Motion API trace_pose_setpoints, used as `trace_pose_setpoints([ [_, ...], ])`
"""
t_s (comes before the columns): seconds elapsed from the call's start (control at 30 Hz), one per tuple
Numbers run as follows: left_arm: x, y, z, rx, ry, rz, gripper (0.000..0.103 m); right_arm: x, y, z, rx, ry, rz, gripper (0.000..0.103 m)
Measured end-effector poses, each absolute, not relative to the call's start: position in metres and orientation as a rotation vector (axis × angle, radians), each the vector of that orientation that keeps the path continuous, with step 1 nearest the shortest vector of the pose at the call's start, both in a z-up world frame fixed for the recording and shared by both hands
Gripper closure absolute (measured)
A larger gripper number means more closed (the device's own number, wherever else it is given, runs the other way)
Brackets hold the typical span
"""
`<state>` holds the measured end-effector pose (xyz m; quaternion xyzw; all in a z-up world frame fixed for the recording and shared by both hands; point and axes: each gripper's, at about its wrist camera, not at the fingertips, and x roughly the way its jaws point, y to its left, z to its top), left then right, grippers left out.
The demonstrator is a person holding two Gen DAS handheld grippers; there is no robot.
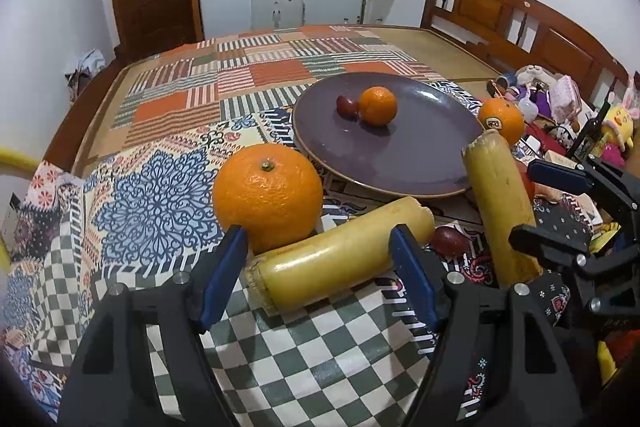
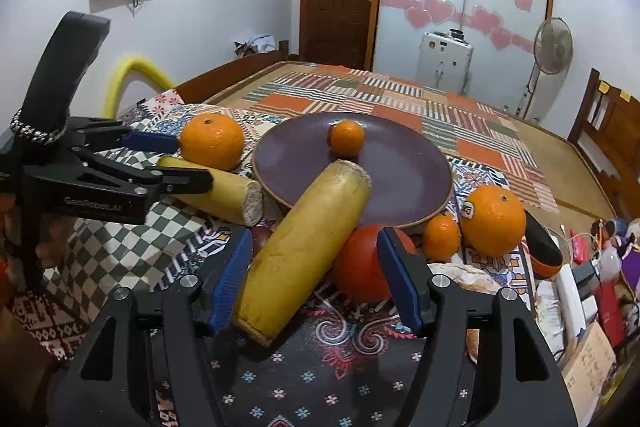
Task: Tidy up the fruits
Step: 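Grasp a yellow cylindrical fruit with the left gripper while the right gripper grasps the other, then lift both yellow cylinders upright and carry them over the purple plate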
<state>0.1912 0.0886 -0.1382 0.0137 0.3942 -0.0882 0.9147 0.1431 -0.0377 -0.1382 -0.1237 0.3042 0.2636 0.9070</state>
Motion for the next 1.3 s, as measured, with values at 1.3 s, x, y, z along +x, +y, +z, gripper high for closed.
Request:
trace_pose_setpoints([
  [1.3,0.125,0.064,-0.147,0.021,0.902,-0.2,0.067,0.12,-0.058,-0.158,-0.18,0.745,0.622,0.066],
])
